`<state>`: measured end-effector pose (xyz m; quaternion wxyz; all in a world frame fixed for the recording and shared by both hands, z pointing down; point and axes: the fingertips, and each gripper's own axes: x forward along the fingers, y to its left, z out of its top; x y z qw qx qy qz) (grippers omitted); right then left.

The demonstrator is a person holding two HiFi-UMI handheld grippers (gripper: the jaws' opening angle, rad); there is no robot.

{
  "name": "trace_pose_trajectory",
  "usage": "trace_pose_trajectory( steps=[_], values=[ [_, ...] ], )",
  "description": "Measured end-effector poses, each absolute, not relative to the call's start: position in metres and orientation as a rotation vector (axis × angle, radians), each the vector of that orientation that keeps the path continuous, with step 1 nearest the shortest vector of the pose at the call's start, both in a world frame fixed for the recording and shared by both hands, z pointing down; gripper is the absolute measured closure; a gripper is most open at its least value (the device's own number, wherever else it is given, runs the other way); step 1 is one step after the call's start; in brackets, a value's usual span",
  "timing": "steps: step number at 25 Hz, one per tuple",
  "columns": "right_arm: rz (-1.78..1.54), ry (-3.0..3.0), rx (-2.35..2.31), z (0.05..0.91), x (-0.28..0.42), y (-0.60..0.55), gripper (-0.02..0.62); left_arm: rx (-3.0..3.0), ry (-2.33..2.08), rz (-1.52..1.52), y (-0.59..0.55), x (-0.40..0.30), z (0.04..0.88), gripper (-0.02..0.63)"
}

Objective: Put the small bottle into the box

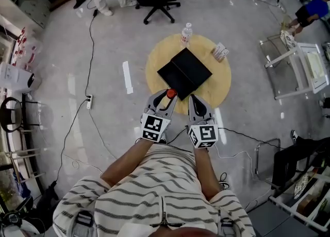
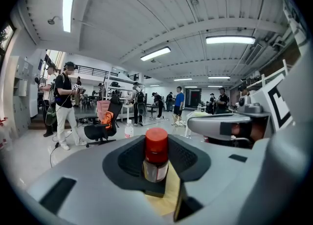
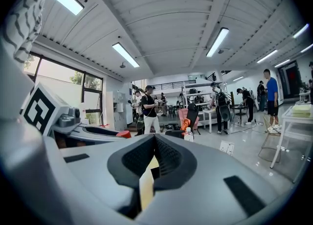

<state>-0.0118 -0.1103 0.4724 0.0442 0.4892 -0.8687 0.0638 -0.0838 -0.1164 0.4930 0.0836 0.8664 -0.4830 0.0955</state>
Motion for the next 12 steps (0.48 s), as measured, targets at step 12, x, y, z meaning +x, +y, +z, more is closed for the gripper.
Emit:
trace_pose_trajectory(
  steps=[12],
  values=[
    [0.172, -2.578, 1.581, 0.475, -0.016, -0.140, 0.586, 2.625, -1.335, 0.320, -0.148, -0.085, 0.506, 0.458]
  ],
)
